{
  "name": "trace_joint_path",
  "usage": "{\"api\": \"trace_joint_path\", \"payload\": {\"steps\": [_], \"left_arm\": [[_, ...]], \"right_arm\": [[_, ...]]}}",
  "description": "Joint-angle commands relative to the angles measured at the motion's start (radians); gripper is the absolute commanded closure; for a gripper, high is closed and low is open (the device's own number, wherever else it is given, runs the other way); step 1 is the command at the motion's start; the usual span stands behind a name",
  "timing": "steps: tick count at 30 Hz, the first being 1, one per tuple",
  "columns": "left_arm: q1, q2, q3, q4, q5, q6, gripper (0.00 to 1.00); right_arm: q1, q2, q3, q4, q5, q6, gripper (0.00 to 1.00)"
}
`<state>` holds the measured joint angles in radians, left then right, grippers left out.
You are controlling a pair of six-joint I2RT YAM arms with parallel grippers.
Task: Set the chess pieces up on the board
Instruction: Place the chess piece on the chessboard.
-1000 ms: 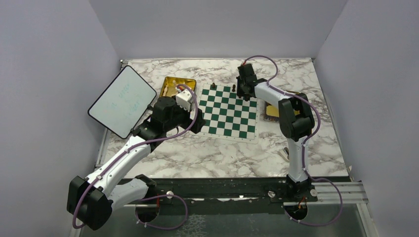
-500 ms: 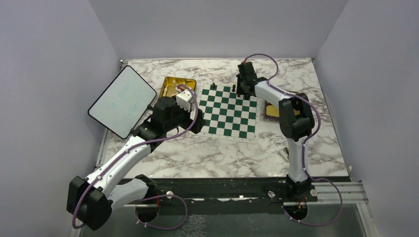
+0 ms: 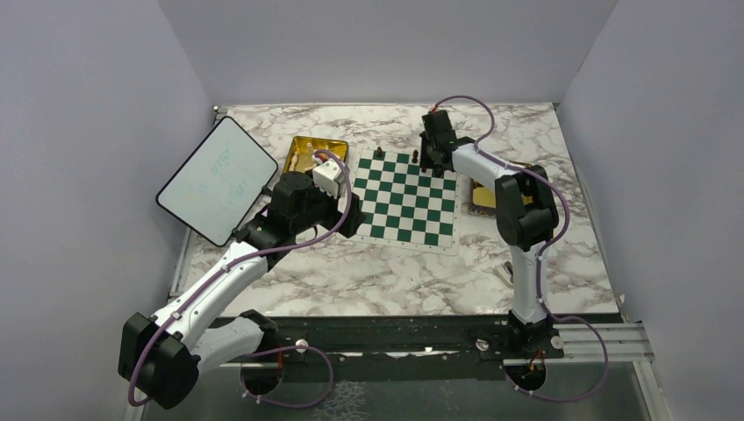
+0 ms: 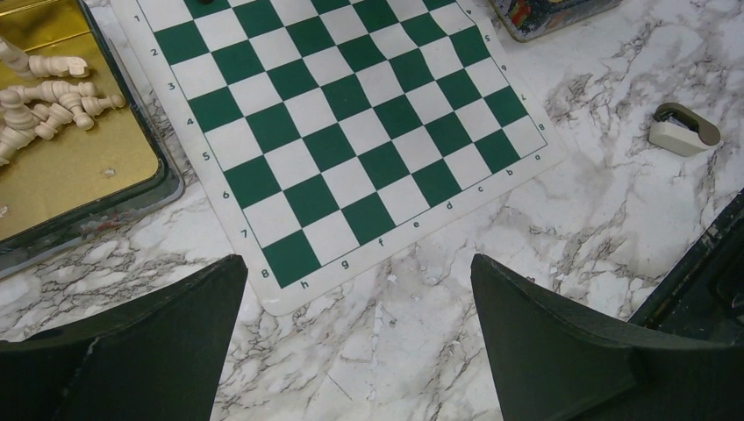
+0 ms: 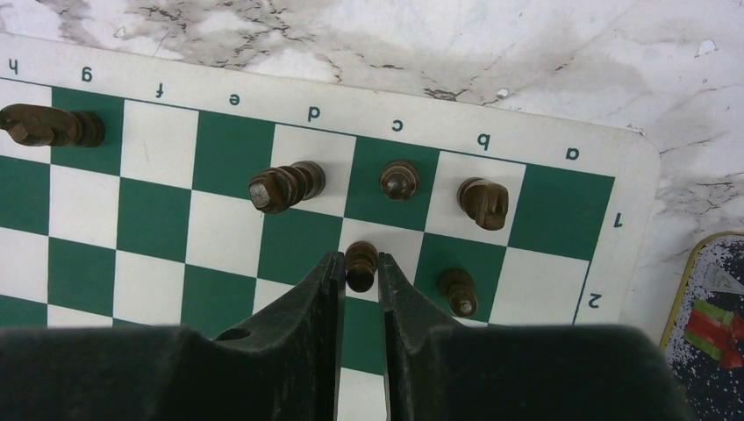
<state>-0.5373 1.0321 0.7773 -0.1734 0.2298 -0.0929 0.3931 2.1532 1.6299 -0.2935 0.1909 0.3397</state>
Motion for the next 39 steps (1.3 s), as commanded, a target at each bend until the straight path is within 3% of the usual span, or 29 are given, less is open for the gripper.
{"api": "trace_joint_path", "payload": {"steps": [1, 13, 24, 39], "left_arm": [[-0.004, -0.023, -0.006, 0.024, -0.017, 0.007, 0.01], [-0.005, -0.024, -0.006, 0.023, -0.017, 0.007, 0.01], [-0.006, -0.024, -0.006, 0.023, -0.018, 0.007, 0.01], [-0.006, -0.022, -0.007, 0.025, -0.014, 0.005, 0.01]], "right_arm": [[0.001, 0.026, 0.043, -0.038, 0.021, -0.001, 0.76], [0.001, 0.044, 0.052, -0.049, 0.020, -0.007, 0.76], [0.001, -0.010, 0.034, -0.074, 0.041, -0.020, 0.85], [0.001, -0.007, 0.053, -0.116, 0.074, -0.025, 0.85]]}}
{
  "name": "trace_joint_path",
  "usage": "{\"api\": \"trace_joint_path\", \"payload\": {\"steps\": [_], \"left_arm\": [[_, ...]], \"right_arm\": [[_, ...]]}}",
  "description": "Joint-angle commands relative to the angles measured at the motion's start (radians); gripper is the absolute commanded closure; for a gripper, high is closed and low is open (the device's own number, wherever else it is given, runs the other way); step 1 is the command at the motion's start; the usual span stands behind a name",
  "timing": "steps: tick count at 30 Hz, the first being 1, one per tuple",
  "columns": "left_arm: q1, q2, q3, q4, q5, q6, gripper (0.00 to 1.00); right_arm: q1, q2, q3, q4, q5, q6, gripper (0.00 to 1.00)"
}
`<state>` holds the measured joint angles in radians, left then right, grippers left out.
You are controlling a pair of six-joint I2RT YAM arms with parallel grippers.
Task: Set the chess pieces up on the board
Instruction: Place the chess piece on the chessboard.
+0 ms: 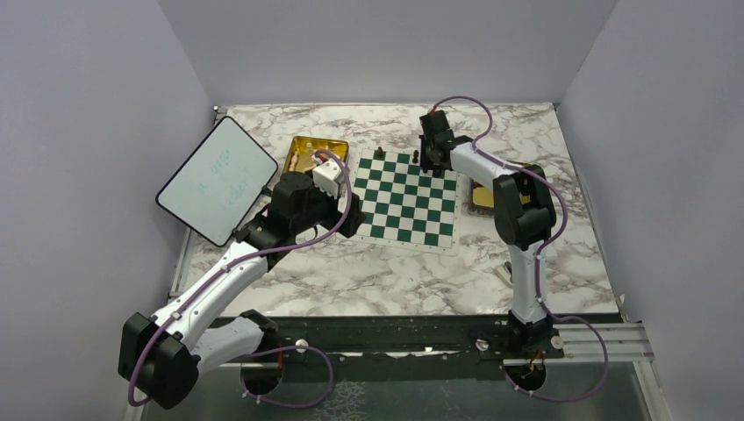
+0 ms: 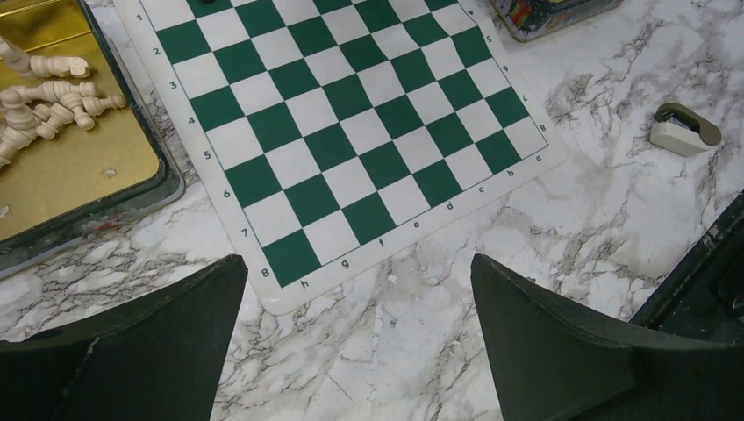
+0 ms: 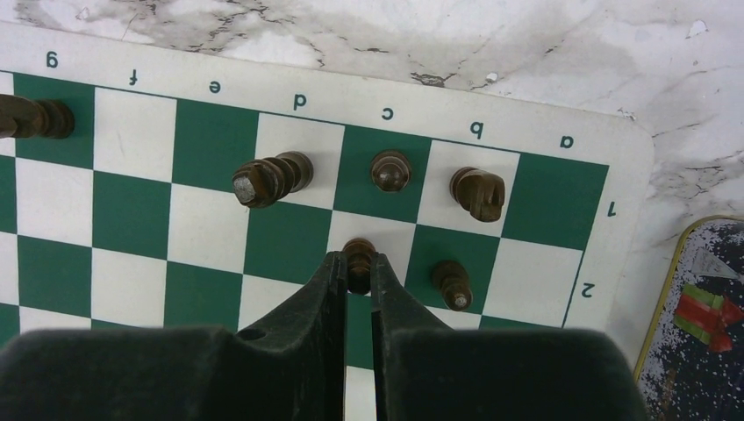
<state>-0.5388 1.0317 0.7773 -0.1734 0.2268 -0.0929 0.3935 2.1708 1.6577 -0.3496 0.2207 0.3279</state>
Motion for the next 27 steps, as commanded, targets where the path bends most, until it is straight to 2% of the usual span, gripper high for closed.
{"api": "trace_joint_path", "payload": {"steps": [1, 10, 14, 19, 27], "left_arm": [[-0.004, -0.022, -0.007, 0.025, -0.011, 0.005, 0.01], [-0.004, -0.022, -0.007, 0.025, -0.012, 0.005, 0.01], [-0.004, -0.022, -0.007, 0.025, -0.011, 0.005, 0.01], [-0.004, -0.021, -0.007, 0.025, -0.012, 0.005, 0.01], [-0.004, -0.019, -0.007, 0.025, -0.013, 0.007, 0.01]], "right_arm": [[0.001, -0.026, 0.025, -0.061, 0.047, -0.013, 0.85], [0.001, -0.017, 0.031, -0.067, 0.033, -0.009, 0.85], [0.001, -0.010, 0.040, -0.074, 0.032, -0.007, 0.76], [0.001, -0.014, 0.060, -0.084, 0.022, -0.010, 0.69], [0.001, -0.073, 0.050, -0.085, 0.006, -0.010, 0.64]]}}
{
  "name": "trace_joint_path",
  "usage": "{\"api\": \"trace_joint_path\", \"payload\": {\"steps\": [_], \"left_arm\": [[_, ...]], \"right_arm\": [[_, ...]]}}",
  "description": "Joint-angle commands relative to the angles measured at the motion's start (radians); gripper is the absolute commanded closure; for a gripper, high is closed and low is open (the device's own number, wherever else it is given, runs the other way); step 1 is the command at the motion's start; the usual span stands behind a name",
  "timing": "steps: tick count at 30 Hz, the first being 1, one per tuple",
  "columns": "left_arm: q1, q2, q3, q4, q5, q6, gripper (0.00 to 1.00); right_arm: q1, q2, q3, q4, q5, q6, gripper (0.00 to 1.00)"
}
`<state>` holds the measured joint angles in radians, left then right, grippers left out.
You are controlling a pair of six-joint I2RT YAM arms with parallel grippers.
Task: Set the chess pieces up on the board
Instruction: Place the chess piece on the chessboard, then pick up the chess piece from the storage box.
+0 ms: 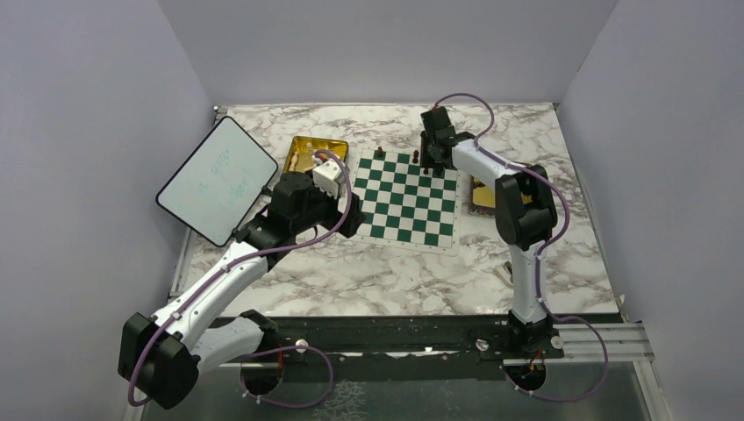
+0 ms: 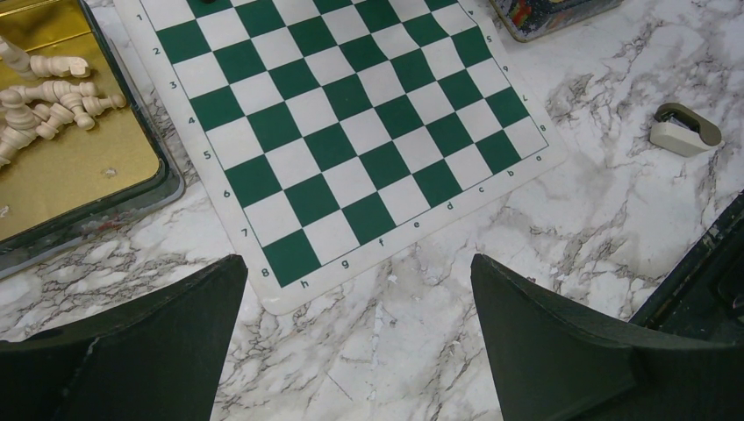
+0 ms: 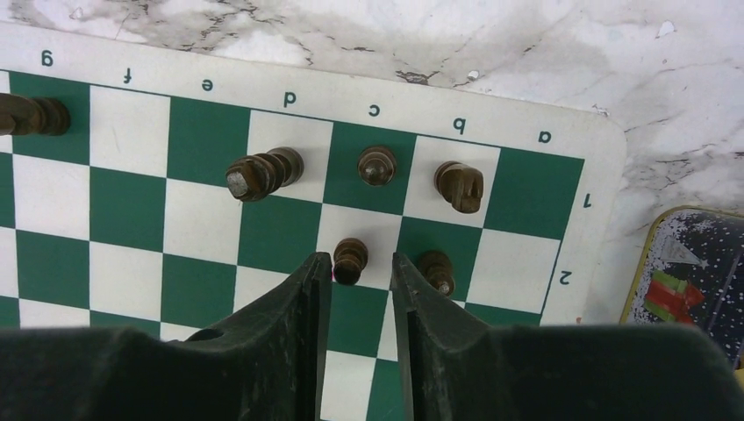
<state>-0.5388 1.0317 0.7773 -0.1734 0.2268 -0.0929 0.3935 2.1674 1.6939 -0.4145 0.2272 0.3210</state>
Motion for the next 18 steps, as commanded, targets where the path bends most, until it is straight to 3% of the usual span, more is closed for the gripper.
{"api": "trace_joint_path", "payload": {"steps": [1, 11, 18], "left_arm": [[-0.004, -0.018, -0.007, 0.025, -0.013, 0.007, 0.01], [-0.004, -0.017, -0.009, 0.028, -0.009, 0.004, 0.01], [-0.005, -0.020, -0.010, 0.028, -0.012, 0.001, 0.01]], "right_arm": [[0.001, -0.080, 0.009, -0.019, -0.001, -0.003, 0.63], [-0.014, -0.238, -0.099, -0.022, 0.100, -0.043, 0.63], [-0.089, -0.345, -0.232, 0.020, 0.118, -0.047, 0.64]]}}
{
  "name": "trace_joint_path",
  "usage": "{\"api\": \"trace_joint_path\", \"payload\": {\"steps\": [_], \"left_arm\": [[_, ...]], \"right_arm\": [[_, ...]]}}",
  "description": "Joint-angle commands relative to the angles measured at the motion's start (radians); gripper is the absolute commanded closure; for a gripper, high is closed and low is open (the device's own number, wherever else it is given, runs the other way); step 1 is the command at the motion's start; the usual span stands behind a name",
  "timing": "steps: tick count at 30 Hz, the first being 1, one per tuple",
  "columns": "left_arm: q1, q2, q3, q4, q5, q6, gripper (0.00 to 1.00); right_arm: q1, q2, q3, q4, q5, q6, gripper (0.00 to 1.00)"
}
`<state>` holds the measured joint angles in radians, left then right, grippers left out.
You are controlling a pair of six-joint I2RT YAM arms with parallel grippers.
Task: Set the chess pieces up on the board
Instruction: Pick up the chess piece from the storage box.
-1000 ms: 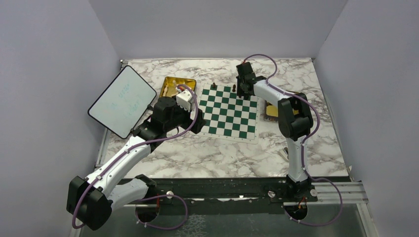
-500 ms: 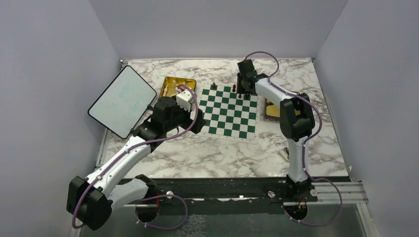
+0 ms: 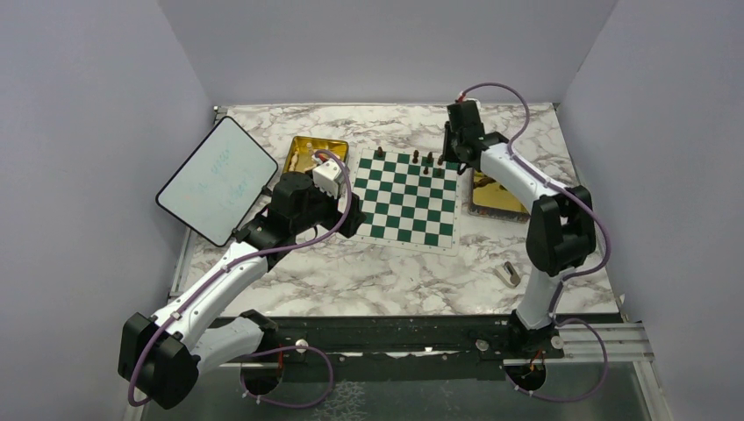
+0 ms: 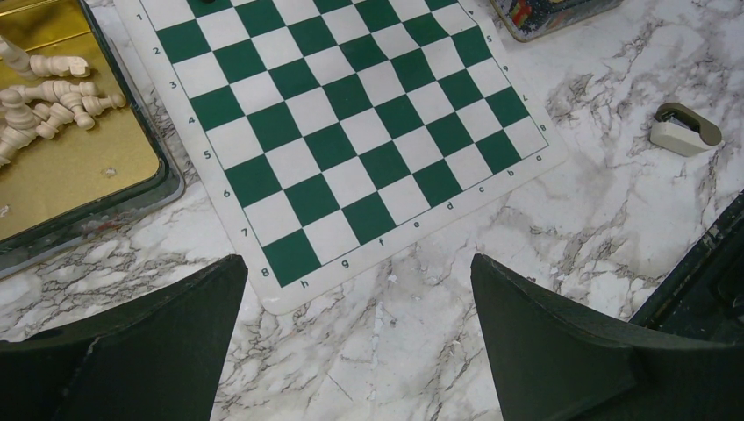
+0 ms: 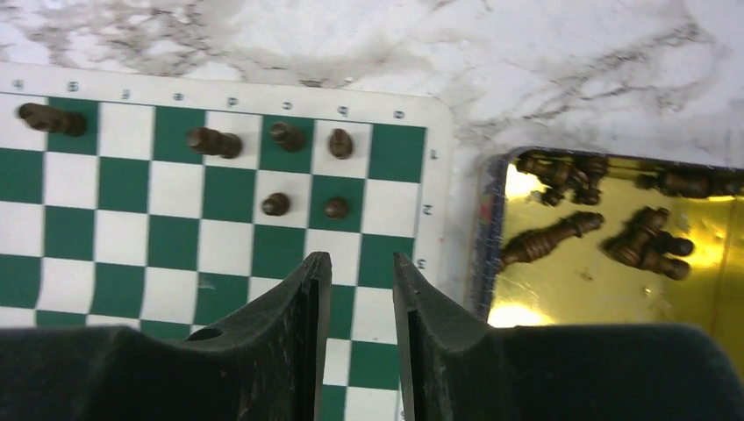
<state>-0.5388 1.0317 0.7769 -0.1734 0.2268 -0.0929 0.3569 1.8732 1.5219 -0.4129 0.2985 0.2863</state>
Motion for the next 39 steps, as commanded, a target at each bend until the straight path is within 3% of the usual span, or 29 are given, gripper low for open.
{"api": "trace_joint_path", "payload": {"steps": [1, 15, 21, 39], "left_arm": [[-0.004, -0.020, -0.010, 0.028, -0.011, 0.001, 0.01], [-0.019, -0.028, -0.008, 0.029, -0.007, 0.004, 0.01], [-0.065, -0.032, -0.009, 0.006, -0.075, 0.037, 0.01], [-0.073, 0.038, -0.007, 0.023, -0.027, 0.012, 0.01]], "right_arm": [[-0.069, -0.061, -0.074, 0.020, 0.048, -0.011, 0.64], [-0.323, -0.125, -0.284, 0.107, 0.015, 0.022, 0.64], [-0.349, -0.138, -0.320, 0.128, 0.008, 0.045, 0.64], [-0.349, -0.171, -0.433, 0.195, -0.061, 0.053, 0.62]]}}
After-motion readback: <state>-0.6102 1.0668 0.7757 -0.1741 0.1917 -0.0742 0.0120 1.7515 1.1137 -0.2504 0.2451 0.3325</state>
